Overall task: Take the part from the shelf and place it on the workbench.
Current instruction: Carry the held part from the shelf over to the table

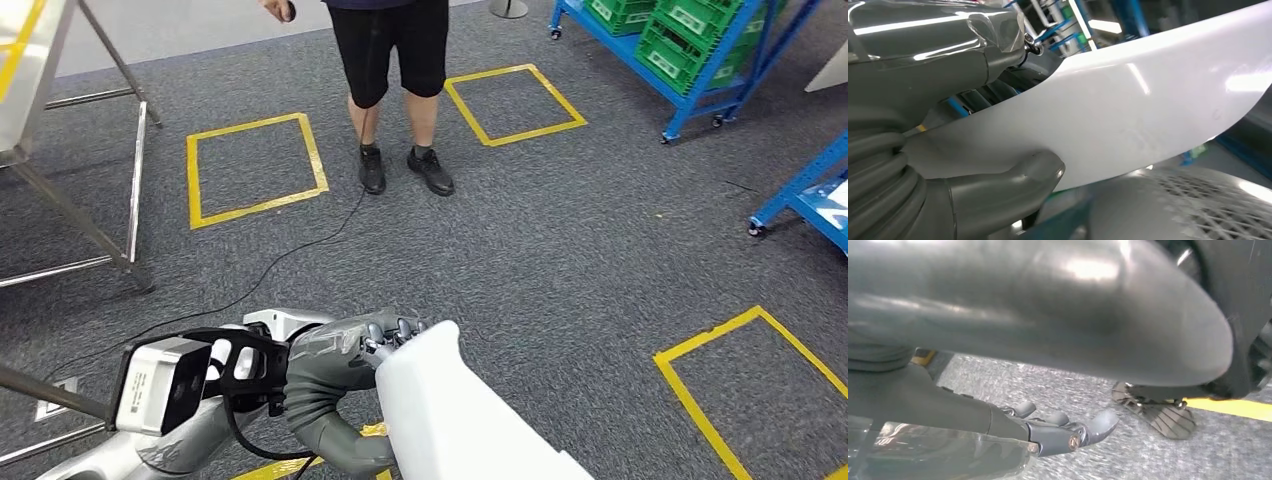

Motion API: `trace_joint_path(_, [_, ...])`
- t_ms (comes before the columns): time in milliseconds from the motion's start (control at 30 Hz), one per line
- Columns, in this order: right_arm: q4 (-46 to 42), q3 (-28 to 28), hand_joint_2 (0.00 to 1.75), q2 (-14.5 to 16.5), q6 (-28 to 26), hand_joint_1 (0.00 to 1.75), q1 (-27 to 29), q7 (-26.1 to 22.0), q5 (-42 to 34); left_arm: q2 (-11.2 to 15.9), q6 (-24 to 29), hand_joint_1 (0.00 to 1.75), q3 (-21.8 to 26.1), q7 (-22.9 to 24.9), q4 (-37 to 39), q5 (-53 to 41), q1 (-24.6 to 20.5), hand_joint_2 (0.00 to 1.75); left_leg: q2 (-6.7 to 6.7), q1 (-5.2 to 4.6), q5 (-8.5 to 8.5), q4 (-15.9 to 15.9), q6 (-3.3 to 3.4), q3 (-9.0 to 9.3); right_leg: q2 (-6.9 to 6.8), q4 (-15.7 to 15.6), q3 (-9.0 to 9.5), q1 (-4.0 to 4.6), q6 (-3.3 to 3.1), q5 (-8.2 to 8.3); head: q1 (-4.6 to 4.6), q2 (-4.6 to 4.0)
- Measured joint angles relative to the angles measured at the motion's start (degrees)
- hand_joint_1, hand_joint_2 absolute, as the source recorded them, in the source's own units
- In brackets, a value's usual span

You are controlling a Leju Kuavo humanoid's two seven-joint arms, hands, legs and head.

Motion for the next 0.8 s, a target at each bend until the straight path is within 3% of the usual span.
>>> trace_joint_path(67, [0.4, 0.0, 0.0, -0.5, 0.0, 0.0, 0.2, 0.0, 0.1, -0.3, 0.1, 1.75, -0.2, 0.2, 0.0, -0.1, 0.1, 1.75, -1.71, 0.03, 0.11, -0.1, 0.17, 0.07, 2.81, 7.5, -3.88, -0.15, -0.18, -2.61, 0.21, 0.0])
trace_joint_path(133, [0.7, -0.1, 0.0, -0.9, -0.2, 0.0, 0.4, -0.1, 0.2, -0.2, 0.3, 1.75, -0.2, 0.5, 0.0, -0.5, 0.4, 1.75, -3.59, 0.06, 0.1, -0.1, 0.16, 0.09, 3.37, 11.7, -6.76, -0.28, 0.3, -3.17, 0.32, 0.0])
trace_joint_path(167, [0.8, -0.1, 0.0, -1.1, -0.3, 0.0, 0.5, -0.3, 0.2, -0.1, 0.5, 1.75, -0.2, 0.7, 0.0, -0.8, 0.5, 1.75, -4.53, 0.1, 0.08, 0.0, 0.12, 0.13, 3.48, 10.5, -6.69, -0.41, 0.81, -2.1, 0.32, 0.0])
trace_joint_path(233, [1.0, -0.2, 0.0, -1.4, -0.8, 0.0, 0.4, -0.7, 0.2, -0.1, 0.8, 1.75, 0.1, 1.2, -0.1, -1.4, 0.8, 1.75, -6.23, 0.24, -0.07, 0.3, -0.13, 0.18, 4.75, 3.1, -3.93, -0.9, 1.95, 1.57, 0.34, 0.0])
trace_joint_path(267, [1.2, -0.2, 0.0, -1.5, -1.1, 0.0, 0.3, -0.9, 0.1, -0.1, 0.9, 1.75, 0.3, 1.3, -0.1, -1.7, 1.0, 1.75, -6.97, 0.2, -0.24, 0.5, -0.39, 0.11, 5.76, -0.5, -2.37, -0.97, 2.1, 3.12, 0.4, 0.0])
trace_joint_path(333, [1.5, -0.4, 0.0, -1.8, -1.5, 0.0, 0.0, -1.1, 0.1, 0.0, 1.2, 1.75, 0.8, 1.5, -0.2, -1.9, 1.3, 1.75, -8.06, 0.15, -0.46, 0.9, -1.0, -0.21, 6.88, -3.9, -0.76, -0.85, 1.42, 4.49, 0.46, 0.0])
trace_joint_path(400, [1.6, -0.4, 0.0, -2.0, -1.7, 0.0, -0.4, -1.3, 0.3, 0.2, 1.3, 1.75, 1.3, 1.7, -0.4, -1.9, 1.6, 1.75, -8.81, 0.26, -0.44, 0.9, -1.58, -0.55, 6.03, -3.9, -0.57, -0.66, 0.4, 4.67, 0.49, 0.0])
trace_joint_path(433, [1.6, -0.4, 0.0, -2.0, -1.7, 0.0, -0.5, -1.4, 0.4, 0.4, 1.2, 1.75, 1.5, 1.8, -0.6, -1.8, 1.8, 1.75, -8.24, 0.28, -0.66, 1.2, -1.86, -0.84, 5.54, -4.0, -0.5, -0.68, 0.08, 4.73, 0.48, 0.0])
trace_joint_path(500, [1.7, -0.4, 0.0, -2.2, -1.7, 0.0, -0.5, -1.8, 0.6, 0.6, 0.6, 1.75, 1.9, 1.9, -1.0, -1.6, 1.9, 1.75, -5.19, 0.29, -2.58, 4.6, -2.41, -2.57, 4.37, -4.2, -0.25, -0.74, -0.58, 4.68, 0.26, 0.0])
trace_joint_path(567, [2.0, -0.4, 0.0, -2.4, -1.7, 0.0, -0.3, -2.0, 0.8, 0.9, 0.1, 1.75, 2.0, 1.9, -1.4, -1.5, 2.2, 1.75, -2.26, 0.55, -5.99, 12.0, -2.81, -6.26, 3.02, -4.2, -0.07, -0.42, -1.09, 4.39, 0.06, 0.0])
trace_joint_path(633, [2.2, -0.4, 0.0, -2.7, -1.7, 0.0, -0.1, -2.0, 1.0, 1.1, -0.2, 1.75, 2.0, 2.0, -1.8, -1.4, 2.8, 1.75, -1.66, 0.88, -7.56, 17.5, -2.98, -9.31, 1.48, -4.2, 0.0, -0.19, -1.35, 4.16, 0.07, 0.0])
trace_joint_path(667, [2.3, -0.4, 0.0, -2.8, -1.8, 0.0, -0.1, -2.0, 1.0, 1.2, -0.4, 1.75, 2.0, 2.0, -2.0, -1.4, 3.1, 1.75, -1.52, 0.95, -6.88, 17.3, -2.96, -9.34, 0.77, -4.2, 0.06, -0.14, -1.38, 4.06, 0.06, 0.0])
trace_joint_path(700, [2.4, -0.4, 0.0, -2.9, -1.9, 0.0, -0.1, -2.0, 1.1, 1.3, -0.5, 1.75, 2.0, 2.0, -2.4, -1.4, 3.2, 1.75, -1.17, 0.94, -5.34, 14.8, -2.84, -8.11, 0.09, -4.2, 0.18, -0.08, -1.35, 3.93, 0.07, 0.0])
trace_joint_path(733, [2.6, -0.4, 0.0, -2.9, -2.1, 0.0, -0.1, -2.0, 1.1, 1.4, -0.5, 1.75, 2.0, 2.0, -2.8, -1.4, 3.3, 1.75, -0.09, 0.81, -3.46, 10.8, -2.56, -5.94, -0.56, -4.2, 0.38, -0.01, -1.29, 3.76, 0.06, 0.0])
trace_joint_path(800, [3.1, -0.4, 0.0, -3.1, -2.5, 0.0, -0.1, -2.2, 1.2, 1.4, -0.5, 1.75, 2.0, 2.1, -3.5, -1.5, 3.2, 1.75, 2.38, 0.2, -1.31, 3.8, -2.02, -2.11, -1.74, -4.2, 0.77, 0.32, -0.91, 3.33, 0.1, 0.0])
